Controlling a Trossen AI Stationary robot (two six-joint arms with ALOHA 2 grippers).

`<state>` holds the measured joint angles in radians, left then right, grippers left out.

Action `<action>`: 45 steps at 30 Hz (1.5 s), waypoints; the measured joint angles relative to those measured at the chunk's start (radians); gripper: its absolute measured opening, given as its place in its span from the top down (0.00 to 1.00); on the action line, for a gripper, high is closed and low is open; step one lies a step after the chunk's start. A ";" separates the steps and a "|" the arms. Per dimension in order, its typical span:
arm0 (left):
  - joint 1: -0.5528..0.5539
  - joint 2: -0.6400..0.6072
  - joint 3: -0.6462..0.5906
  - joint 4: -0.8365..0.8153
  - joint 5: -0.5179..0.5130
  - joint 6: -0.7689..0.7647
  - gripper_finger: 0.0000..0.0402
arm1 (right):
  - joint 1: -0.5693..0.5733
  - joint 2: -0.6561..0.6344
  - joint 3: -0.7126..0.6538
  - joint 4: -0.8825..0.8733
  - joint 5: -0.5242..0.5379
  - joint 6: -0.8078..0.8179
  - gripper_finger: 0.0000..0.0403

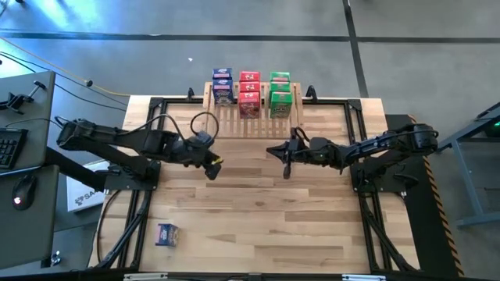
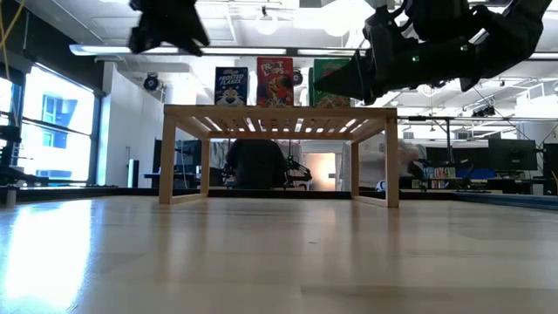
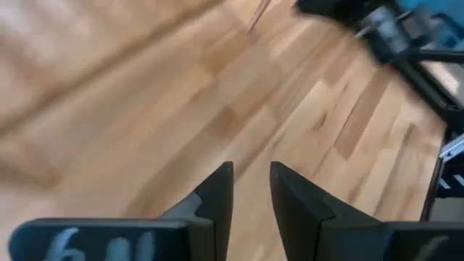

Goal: Stack cereal on shelf
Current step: Put the blue cereal box on the shelf aligned with the other blue cereal boxes

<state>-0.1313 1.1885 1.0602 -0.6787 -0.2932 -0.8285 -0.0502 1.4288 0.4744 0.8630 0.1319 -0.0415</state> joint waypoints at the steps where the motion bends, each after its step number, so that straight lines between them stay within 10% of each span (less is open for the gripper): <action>1: -0.011 0.000 0.009 -0.041 0.004 -0.044 0.78 | 0.000 0.000 0.000 -0.001 -0.008 -0.001 1.00; 21: -0.253 0.382 0.449 -0.771 0.289 -0.556 0.42 | 0.000 0.000 0.000 -0.013 -0.171 -0.037 1.00; 45: -0.728 0.467 0.493 -0.762 0.448 -1.512 0.24 | 0.000 0.000 0.000 -0.013 -0.197 -0.038 1.00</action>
<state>-0.8595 1.6550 1.5534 -1.4403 0.1551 -2.3408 -0.0502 1.4292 0.4747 0.8498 -0.0647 -0.0792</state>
